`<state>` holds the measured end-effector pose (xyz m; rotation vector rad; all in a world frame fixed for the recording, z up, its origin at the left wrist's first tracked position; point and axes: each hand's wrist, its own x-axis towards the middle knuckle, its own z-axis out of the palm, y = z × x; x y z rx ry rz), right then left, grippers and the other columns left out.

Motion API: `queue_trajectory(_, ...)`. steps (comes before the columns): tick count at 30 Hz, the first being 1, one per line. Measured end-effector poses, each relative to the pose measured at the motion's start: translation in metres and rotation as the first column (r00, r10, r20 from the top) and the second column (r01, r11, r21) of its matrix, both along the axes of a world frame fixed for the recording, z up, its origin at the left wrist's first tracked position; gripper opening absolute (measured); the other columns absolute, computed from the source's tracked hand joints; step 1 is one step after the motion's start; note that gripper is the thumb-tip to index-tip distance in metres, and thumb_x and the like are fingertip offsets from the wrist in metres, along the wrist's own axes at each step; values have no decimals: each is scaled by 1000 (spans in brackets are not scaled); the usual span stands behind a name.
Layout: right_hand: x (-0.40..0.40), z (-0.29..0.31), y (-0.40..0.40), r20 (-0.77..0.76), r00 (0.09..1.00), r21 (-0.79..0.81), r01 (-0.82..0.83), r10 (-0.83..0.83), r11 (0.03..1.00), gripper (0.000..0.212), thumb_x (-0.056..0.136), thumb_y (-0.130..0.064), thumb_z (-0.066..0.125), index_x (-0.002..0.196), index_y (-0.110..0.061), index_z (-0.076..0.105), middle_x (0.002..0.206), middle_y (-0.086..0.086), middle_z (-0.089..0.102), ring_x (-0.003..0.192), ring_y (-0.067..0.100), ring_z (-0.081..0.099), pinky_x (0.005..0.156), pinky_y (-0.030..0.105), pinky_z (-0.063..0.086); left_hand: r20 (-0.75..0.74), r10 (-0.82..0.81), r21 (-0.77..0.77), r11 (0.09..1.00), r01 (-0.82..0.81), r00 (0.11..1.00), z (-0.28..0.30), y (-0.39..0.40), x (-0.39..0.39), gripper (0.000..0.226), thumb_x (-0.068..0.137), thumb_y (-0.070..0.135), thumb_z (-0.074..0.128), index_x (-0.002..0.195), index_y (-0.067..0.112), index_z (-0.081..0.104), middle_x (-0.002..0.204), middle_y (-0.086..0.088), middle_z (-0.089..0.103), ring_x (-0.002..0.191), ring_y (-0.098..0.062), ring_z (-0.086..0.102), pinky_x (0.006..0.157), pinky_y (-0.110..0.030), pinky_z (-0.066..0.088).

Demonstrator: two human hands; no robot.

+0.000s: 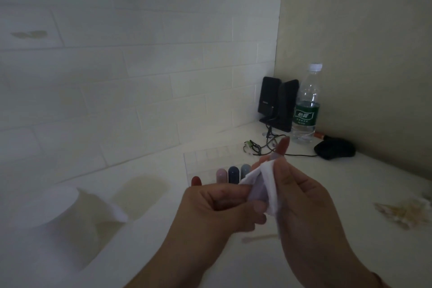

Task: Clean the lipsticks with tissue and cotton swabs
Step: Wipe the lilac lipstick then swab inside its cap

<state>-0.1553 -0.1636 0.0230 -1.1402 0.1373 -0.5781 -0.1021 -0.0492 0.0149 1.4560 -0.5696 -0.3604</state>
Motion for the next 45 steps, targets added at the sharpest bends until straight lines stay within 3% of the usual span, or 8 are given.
queue_trajectory(5,1,-3,1,16,1000,-9,3,-3,1000,34,86,-22,50,75,1,72,73,15,73,63,19,71,50,18,52,148,199,-12,980,-199,969,-3,-3,-3,25,56,7,87,72,25,79,72,1,75,70,-13,73,73,-25,57)
queue_trajectory(12,-1,2,0,-40,999,55,-31,33,998,32,95,-13,40,79,5,60,48,8,63,40,8,61,32,16,41,-95,-99,-32,995,96,991,2,-1,0,22,63,20,74,84,14,80,78,-17,74,70,-21,71,63,-24,56)
queue_trajectory(18,4,-3,-3,-44,998,-87,47,-51,995,51,92,-13,46,49,-18,72,57,-4,70,53,1,66,46,9,46,156,231,12,972,-235,960,-3,-2,-1,27,59,7,87,74,28,79,70,2,75,69,-12,72,73,-25,56)
queue_trajectory(21,3,-1,-2,-3,1000,10,17,-17,1000,35,89,-18,49,66,-10,74,68,8,73,61,14,71,49,16,52,240,264,1,962,-272,934,-4,-3,-3,32,56,7,90,74,29,76,67,3,74,62,-11,71,61,-19,54)
queue_trajectory(27,2,-3,-4,-18,997,-69,77,-78,995,28,94,-13,48,75,-6,68,55,-6,68,48,-2,63,44,8,45,-49,63,-29,997,-65,997,1,-2,1,16,62,11,82,78,10,78,76,-13,75,71,-26,73,62,-29,59)
queue_trajectory(35,5,-7,0,8,999,-51,41,-41,998,27,90,-13,49,80,-3,72,71,6,74,64,11,71,52,12,50,351,296,-6,950,-314,889,-10,-4,2,23,55,10,91,64,17,71,67,2,72,61,-13,71,58,-18,54)
queue_trajectory(39,7,-9,-5,-32,993,-71,115,-117,991,22,87,-15,54,74,-10,71,65,1,73,58,7,69,49,13,49,124,126,-25,992,-124,984,-9,-4,5,33,46,33,84,73,19,72,71,-5,74,63,-15,69,66,-31,57)
queue_trajectory(45,5,-8,-2,-2,995,-65,102,-102,993,31,90,-11,51,68,-16,73,62,0,72,55,5,67,47,12,48,158,243,-58,970,-236,957,-8,-3,10,33,55,-9,86,65,9,62,70,-7,74,66,-19,72,62,-22,55)
